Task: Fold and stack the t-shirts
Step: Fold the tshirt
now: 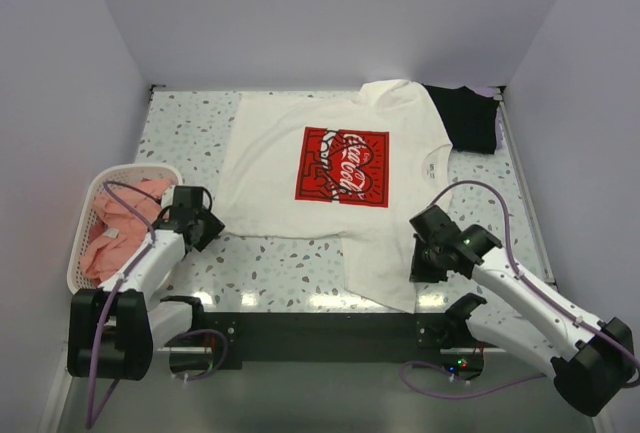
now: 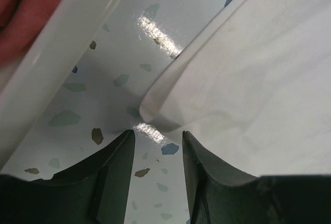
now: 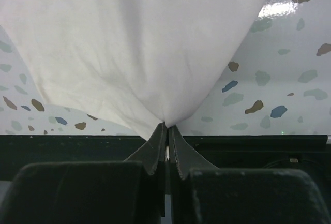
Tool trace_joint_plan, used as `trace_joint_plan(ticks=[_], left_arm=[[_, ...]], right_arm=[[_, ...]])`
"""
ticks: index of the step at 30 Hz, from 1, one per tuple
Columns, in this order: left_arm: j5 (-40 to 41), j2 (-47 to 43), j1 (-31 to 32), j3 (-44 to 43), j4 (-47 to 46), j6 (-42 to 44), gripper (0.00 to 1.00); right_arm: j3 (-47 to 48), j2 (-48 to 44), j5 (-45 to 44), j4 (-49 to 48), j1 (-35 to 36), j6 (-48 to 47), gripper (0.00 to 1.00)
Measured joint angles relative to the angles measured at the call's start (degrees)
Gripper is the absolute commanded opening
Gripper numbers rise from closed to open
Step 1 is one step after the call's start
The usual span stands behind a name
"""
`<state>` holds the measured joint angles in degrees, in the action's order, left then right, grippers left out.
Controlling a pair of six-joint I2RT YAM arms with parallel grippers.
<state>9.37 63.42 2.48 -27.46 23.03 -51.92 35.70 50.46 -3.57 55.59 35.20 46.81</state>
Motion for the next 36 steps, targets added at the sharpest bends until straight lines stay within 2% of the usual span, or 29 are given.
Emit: trace_joint_plan(ticks=[6, 13, 16, 20, 22, 23, 25, 36], left_arm=[[-0.15, 1.18, 0.24, 0.00, -1.62, 0.00, 0.46], [-0.09, 2.32, 0.35, 0.00, -3.13, -0.02, 0.45], [0.28, 2.49, 0.35, 0.00, -3.02, -0.04, 0.38], [1.40, 2.86, 0.35, 0.00, -2.32, -0.11, 0.21], [1.97, 2.99, 0.35, 0.00, -2.03, -0.11, 0.16], [2.12, 3.04, 0.35, 0.00, -1.95, -0.07, 0.08], [2.47, 3.13, 0.35, 0.00, -1.86, -0.11, 0.00], [2.93, 0.81, 0.35, -0.87, 1.53, 0.07, 0.00]], right_arm=[[4.46, 0.17, -2.43, 6.16, 0.00, -1.90, 0.00], [7.67, 0.70, -4.44, 9.11, 0.00, -3.61, 0.00], [8.11, 1.14, -4.79, 10.21, -0.02, -4.28, 0.00], [10.29, 1.29, -5.66, 11.76, -0.52, -5.35, 0.00], [11.21, 1.29, -5.97, 12.09, -0.76, -5.81, 0.00], [11.45, 1.29, -6.01, 12.15, -0.83, -5.99, 0.00], [11.54, 1.29, -5.95, 12.37, -0.90, -6.40, 0.00], [12.37, 0.63, -5.68, 14.43, -2.23, -8.50, 0.00]])
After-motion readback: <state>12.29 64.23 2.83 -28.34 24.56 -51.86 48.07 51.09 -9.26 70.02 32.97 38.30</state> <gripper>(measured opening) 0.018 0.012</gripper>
